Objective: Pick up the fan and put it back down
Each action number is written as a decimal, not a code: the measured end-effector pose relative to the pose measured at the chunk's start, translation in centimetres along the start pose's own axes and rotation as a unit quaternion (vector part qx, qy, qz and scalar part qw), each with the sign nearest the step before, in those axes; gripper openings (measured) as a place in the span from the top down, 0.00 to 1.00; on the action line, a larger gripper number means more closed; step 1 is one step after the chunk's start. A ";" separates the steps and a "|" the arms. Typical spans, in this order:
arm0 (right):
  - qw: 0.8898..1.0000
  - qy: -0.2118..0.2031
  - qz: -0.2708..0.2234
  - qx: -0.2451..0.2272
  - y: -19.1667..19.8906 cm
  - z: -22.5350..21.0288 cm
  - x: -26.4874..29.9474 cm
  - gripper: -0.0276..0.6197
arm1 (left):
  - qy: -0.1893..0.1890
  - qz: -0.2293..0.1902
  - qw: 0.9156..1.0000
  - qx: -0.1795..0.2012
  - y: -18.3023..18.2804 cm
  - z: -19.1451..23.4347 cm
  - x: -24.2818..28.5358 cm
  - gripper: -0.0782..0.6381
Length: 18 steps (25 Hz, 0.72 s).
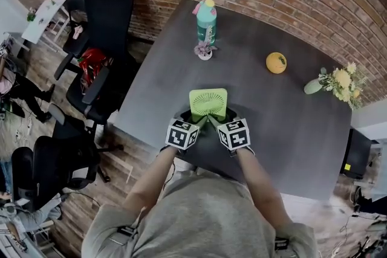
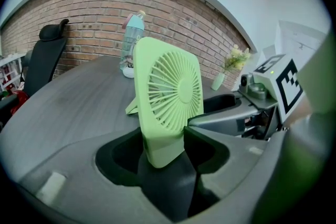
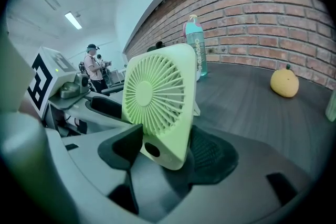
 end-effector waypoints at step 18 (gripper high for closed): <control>0.992 0.103 -0.075 -0.007 0.1 5.6 -8.2 0.53 | -0.008 -0.091 0.996 0.008 1.1 -1.3 -9.3 0.55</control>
Point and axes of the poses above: the fingertips, and each gripper's own axes: x forward along the fingers, z to its left, y out of its underside, the point moved 5 cm from there along -x, backward along the fingers, and after that the axes turned 5 degrees about z, right-handed, at the moved point
